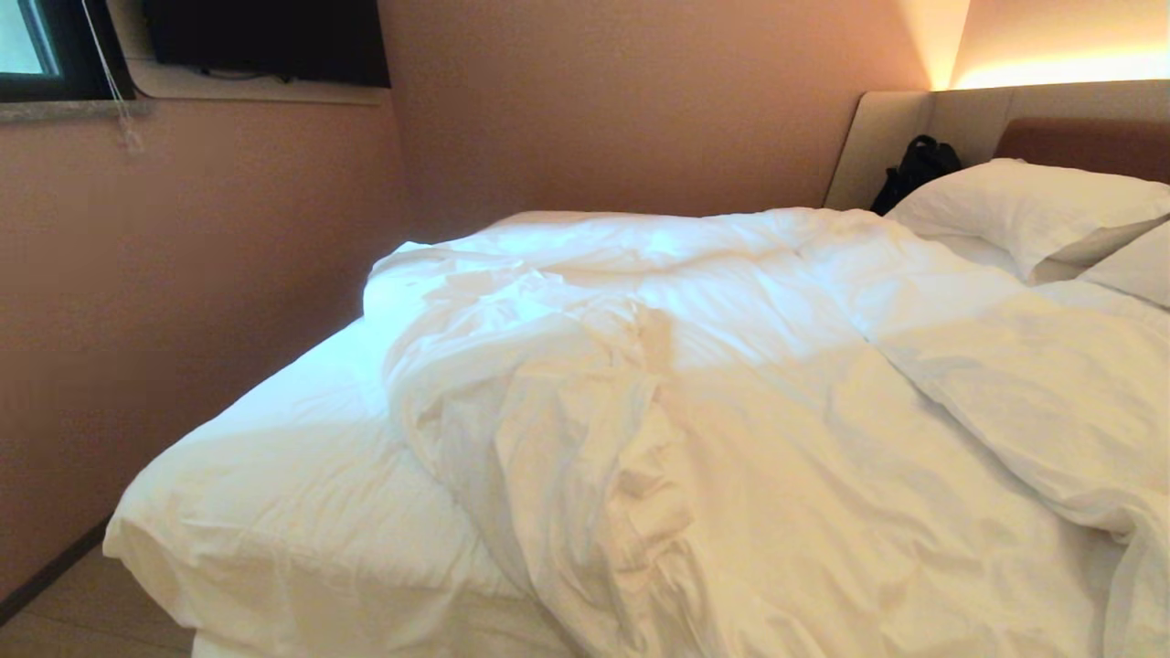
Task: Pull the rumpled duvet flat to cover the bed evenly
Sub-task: Flatten the corners of the folded blanket
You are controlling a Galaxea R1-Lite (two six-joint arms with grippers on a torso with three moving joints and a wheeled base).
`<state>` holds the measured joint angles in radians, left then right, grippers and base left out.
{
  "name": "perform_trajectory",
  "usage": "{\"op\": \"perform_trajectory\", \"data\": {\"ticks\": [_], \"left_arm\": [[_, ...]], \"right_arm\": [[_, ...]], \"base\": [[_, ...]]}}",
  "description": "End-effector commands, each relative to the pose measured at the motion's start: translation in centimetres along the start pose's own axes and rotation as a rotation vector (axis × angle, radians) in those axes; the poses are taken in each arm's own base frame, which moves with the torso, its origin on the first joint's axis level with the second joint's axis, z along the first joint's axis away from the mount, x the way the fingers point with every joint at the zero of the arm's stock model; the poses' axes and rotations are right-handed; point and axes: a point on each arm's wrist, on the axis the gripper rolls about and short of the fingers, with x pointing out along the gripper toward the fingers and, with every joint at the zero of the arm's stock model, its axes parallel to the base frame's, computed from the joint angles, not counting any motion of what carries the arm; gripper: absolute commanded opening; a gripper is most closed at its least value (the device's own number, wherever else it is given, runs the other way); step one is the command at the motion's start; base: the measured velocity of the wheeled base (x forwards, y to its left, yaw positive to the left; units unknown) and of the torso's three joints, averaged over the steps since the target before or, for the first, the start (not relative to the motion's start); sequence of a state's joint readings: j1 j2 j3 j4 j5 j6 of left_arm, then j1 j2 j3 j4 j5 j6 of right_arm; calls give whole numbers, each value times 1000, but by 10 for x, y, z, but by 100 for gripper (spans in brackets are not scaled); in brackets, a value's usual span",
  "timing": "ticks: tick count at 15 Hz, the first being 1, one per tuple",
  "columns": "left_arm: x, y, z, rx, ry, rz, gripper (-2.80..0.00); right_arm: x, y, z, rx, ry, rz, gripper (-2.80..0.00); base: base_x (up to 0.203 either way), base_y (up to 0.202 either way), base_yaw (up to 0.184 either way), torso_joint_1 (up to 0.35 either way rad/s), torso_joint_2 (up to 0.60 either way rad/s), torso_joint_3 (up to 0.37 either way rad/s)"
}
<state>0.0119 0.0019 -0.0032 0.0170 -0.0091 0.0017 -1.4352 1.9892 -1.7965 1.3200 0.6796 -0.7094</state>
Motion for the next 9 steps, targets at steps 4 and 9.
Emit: {"op": "perform_trajectory", "data": {"ticks": [4,9], "left_arm": [[0,0,0,0,0,0,-280],[0,0,0,0,0,0,-280]], "right_arm": [[16,-59,-5,25,-20,-29,-280],[11,-70,-31,64,33,-56,-280]], "base": [[0,0,0,0,0,0],[0,0,0,0,0,0]]}}
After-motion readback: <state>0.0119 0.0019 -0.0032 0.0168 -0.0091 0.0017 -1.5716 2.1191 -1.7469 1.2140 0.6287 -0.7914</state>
